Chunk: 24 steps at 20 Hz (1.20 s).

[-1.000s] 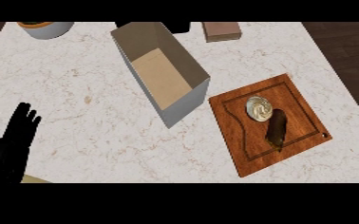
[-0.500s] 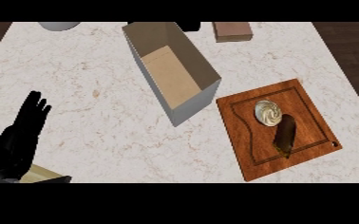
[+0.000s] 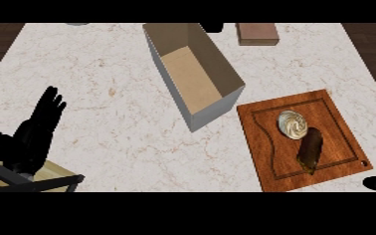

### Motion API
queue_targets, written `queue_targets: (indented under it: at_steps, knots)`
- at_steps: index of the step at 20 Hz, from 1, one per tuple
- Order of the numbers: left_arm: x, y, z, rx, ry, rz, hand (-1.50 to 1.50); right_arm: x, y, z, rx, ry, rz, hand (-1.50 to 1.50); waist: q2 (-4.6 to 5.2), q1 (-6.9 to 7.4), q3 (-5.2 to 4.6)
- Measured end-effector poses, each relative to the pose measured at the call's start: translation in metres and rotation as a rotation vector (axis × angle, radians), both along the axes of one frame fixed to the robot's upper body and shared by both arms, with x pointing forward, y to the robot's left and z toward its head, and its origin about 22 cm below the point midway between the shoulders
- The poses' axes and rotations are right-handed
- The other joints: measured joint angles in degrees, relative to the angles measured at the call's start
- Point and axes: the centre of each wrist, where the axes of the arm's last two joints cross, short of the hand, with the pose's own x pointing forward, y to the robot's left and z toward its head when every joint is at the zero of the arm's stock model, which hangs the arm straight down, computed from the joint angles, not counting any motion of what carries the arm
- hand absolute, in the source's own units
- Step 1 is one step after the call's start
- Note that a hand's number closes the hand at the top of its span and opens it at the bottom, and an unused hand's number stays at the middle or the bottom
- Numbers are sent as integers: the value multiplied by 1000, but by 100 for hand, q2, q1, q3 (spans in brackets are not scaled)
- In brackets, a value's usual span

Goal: Pick the sweet potato from the cutting board and place it in the cardboard box

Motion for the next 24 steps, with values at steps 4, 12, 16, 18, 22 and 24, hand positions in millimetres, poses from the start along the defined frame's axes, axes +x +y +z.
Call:
queue_targets:
  at_steps: [4,12,16,18,22,24]
  knots:
    - [6,-5,0,7,5,-10,0,1,25,9,35,-5,44,-150,10,118,3]
    - [11,-9,0,9,11,-24,0,9,43,1,29,32,37,-150,8,204,5]
    - [12,-10,-1,10,18,-18,0,16,48,-7,50,43,33,-150,5,210,12]
    - [13,-10,-1,9,17,-21,0,20,50,-11,54,48,28,-150,5,217,7]
    - [12,-9,0,8,14,-21,0,26,55,-22,47,54,12,-150,-2,214,-4]
    - [11,-9,-1,6,19,-19,0,27,58,-28,37,53,12,-150,-10,191,0]
